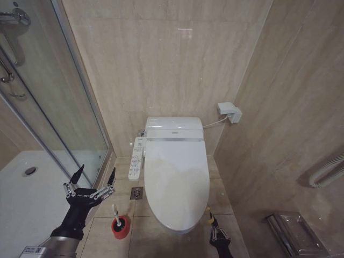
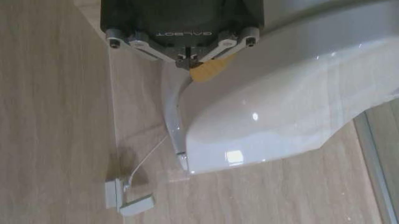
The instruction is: Open the toilet lid, clean the toilet bowl with a toilet brush, close the toilet lid, and flush.
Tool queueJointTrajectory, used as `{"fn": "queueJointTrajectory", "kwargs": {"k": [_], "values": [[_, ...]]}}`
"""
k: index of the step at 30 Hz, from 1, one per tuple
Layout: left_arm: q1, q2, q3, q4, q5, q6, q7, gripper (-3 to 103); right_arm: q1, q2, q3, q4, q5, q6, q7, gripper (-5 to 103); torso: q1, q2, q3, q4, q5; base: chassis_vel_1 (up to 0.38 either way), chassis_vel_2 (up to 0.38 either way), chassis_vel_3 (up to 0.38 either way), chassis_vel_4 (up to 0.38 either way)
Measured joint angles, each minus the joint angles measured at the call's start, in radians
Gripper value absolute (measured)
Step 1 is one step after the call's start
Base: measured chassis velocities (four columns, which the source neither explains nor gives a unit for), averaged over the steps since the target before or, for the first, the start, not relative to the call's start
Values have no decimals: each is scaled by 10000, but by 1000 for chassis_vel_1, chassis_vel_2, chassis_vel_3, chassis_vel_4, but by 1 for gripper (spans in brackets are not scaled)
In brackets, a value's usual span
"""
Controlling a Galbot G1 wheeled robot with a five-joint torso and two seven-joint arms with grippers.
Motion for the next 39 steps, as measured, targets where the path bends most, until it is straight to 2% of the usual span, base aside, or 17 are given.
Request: {"fn": "queueJointTrajectory", "kwargs": {"k": [16,24,39], "values": [[0,0,0,0,0,0,0,100,-209,-183,30,844,349,-218,198,0,0,0,0,-1,1,0,0,0,0],[0,0,-1,0,0,0,0,100,-311,-182,97,1575,850,-531,262,0,0,0,0,0,1,0,0,0,0],[0,0,0,0,0,0,0,100,-719,-394,478,4668,2919,-1860,710,0,0,1,-1,3,1,0,0,0,0]]}}
